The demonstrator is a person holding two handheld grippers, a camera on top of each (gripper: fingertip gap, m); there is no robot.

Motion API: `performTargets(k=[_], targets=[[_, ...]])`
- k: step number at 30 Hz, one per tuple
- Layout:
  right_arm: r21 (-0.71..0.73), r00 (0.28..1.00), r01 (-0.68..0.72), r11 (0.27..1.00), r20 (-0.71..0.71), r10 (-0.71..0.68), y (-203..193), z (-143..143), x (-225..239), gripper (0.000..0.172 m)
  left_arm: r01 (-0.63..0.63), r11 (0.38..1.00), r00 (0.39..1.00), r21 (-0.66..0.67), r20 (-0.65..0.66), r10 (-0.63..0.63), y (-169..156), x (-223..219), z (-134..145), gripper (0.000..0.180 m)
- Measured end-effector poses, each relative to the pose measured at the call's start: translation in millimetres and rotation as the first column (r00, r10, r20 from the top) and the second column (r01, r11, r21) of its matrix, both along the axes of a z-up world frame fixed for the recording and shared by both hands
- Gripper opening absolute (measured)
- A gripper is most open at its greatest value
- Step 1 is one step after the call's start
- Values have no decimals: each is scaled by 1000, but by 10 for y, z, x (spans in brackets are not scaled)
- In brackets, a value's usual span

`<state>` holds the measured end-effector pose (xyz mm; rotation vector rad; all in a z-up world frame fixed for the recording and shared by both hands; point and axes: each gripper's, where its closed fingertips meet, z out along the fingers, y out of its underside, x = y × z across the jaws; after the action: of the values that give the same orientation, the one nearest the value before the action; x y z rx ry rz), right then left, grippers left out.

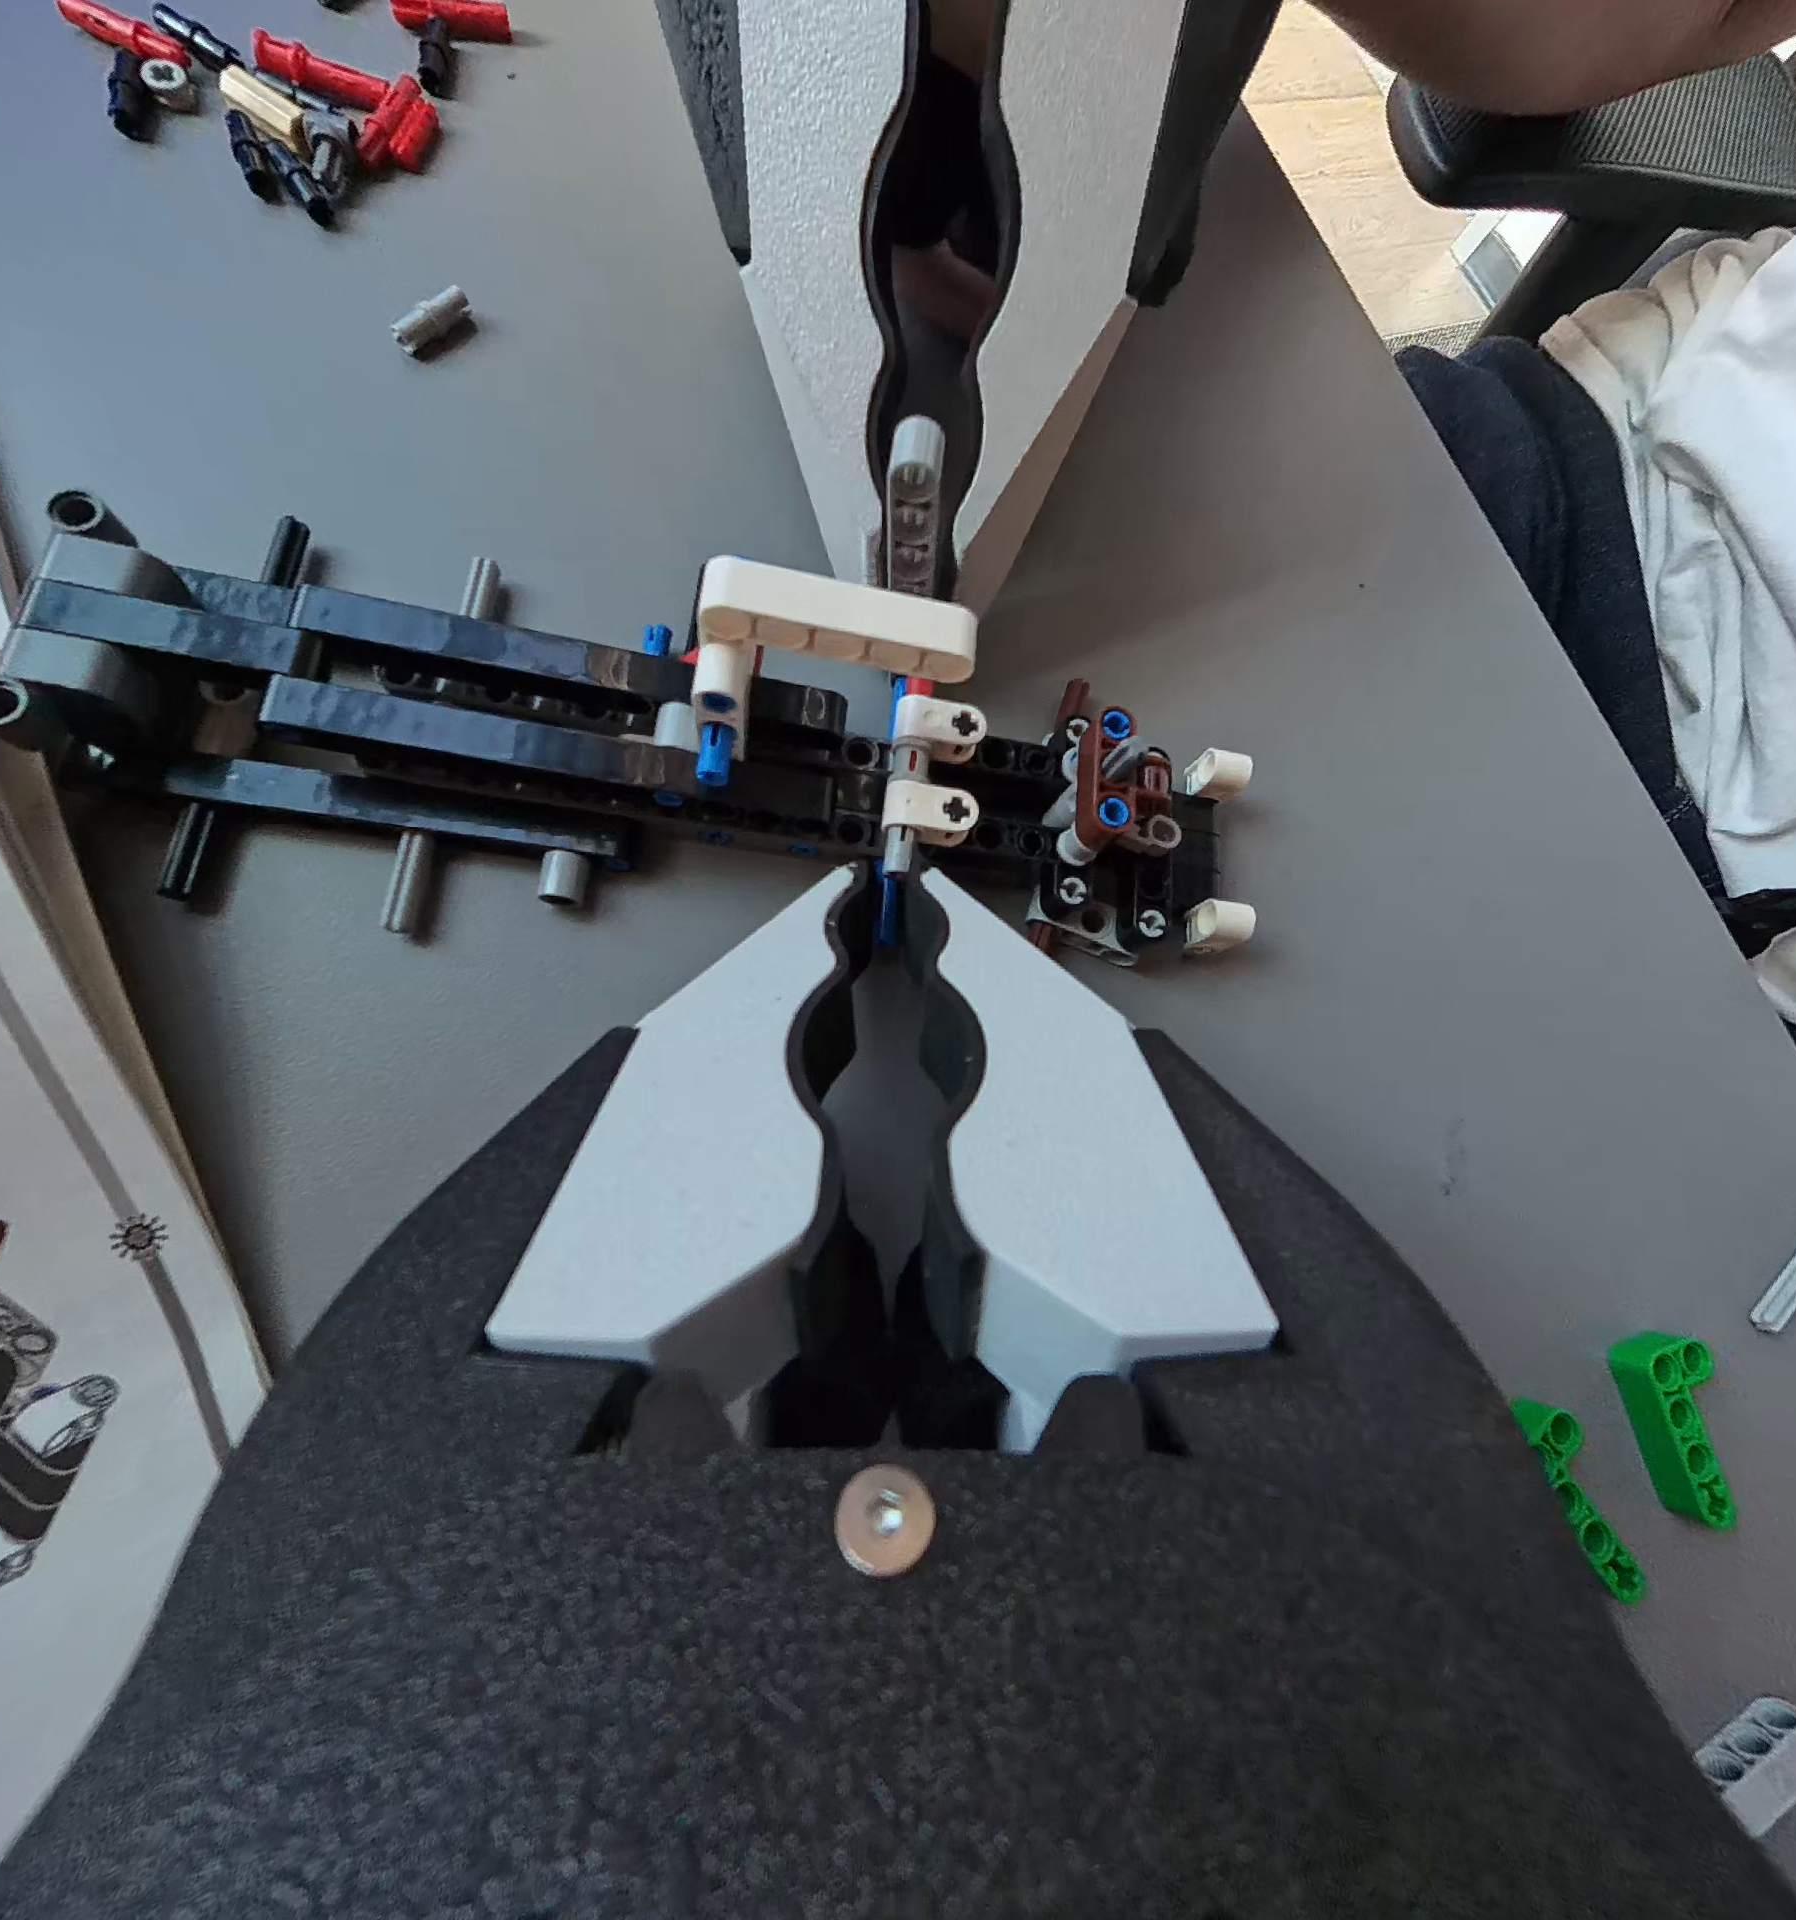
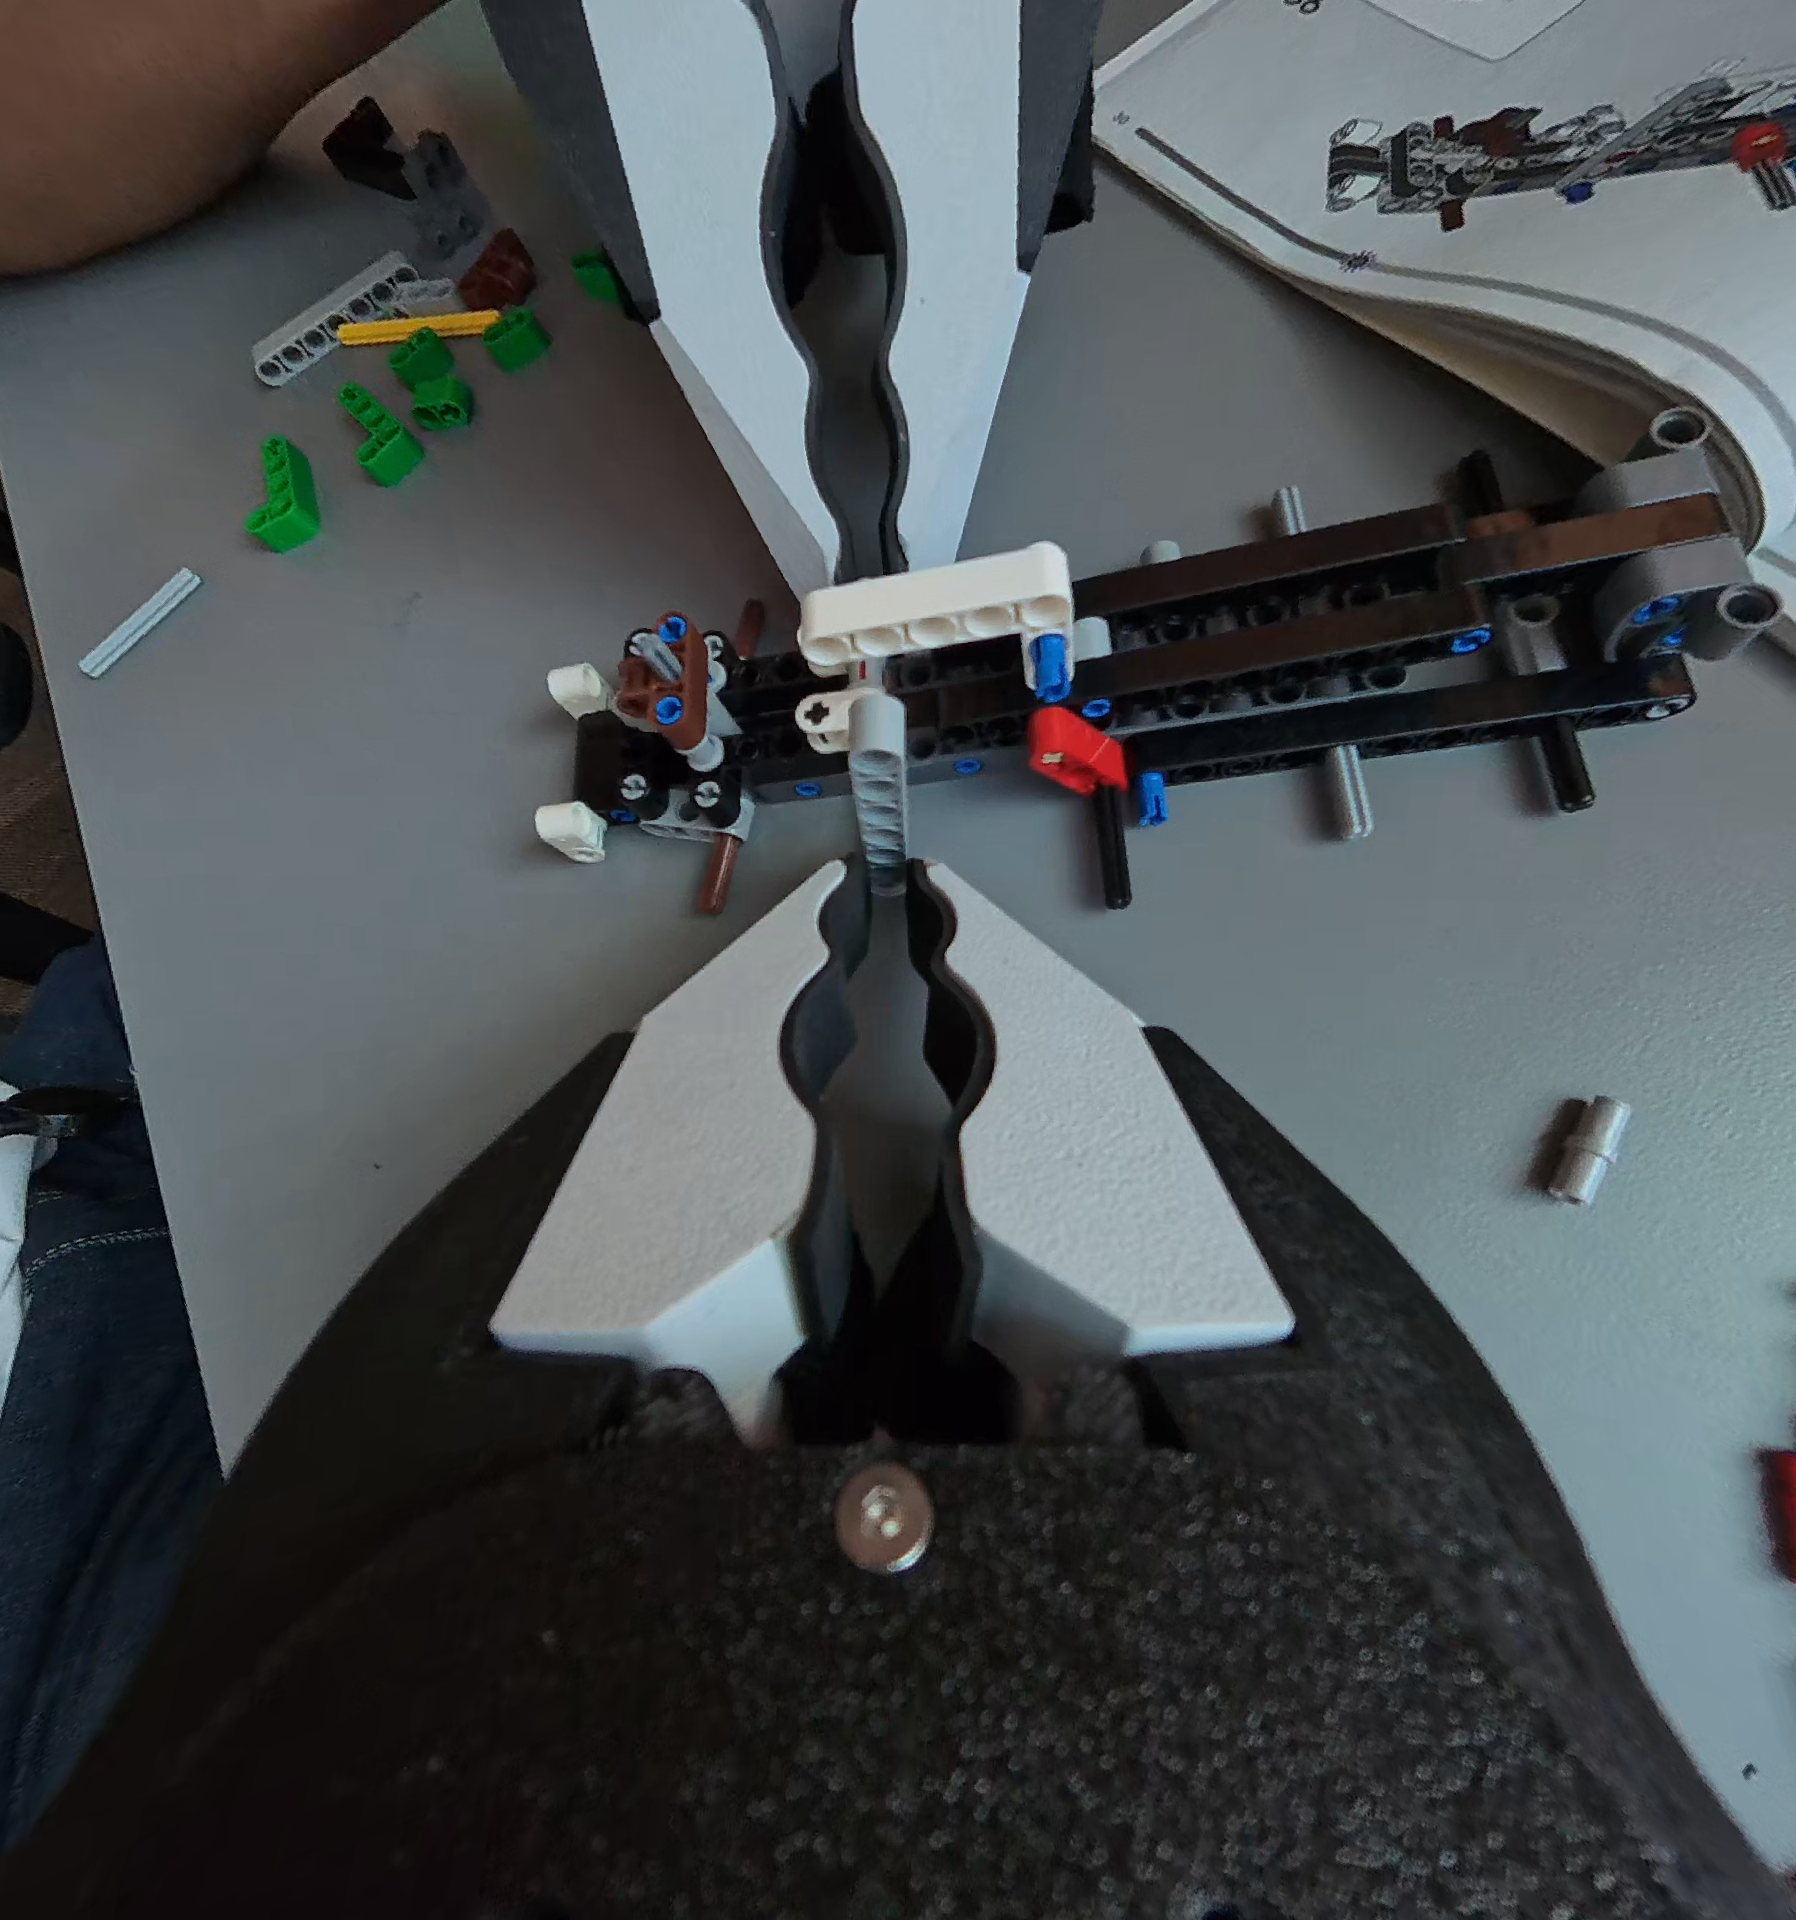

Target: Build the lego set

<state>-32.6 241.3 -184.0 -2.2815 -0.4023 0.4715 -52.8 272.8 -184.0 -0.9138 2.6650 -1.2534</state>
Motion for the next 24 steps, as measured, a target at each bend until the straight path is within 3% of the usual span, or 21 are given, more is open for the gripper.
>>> performTargets(k=[20, 24], targets=[[7, 1000, -31, 999, 1, 31, 13, 16, -20, 6, 21, 1000, 1000, 5, 15, -21, 1, -25, 7, 4], [8, 999, -22, 1000, -29, 22, 2, 37, -9, 6, 16, 1000, 1000, 3, 22, -16, -15, -30, 63, 13]])
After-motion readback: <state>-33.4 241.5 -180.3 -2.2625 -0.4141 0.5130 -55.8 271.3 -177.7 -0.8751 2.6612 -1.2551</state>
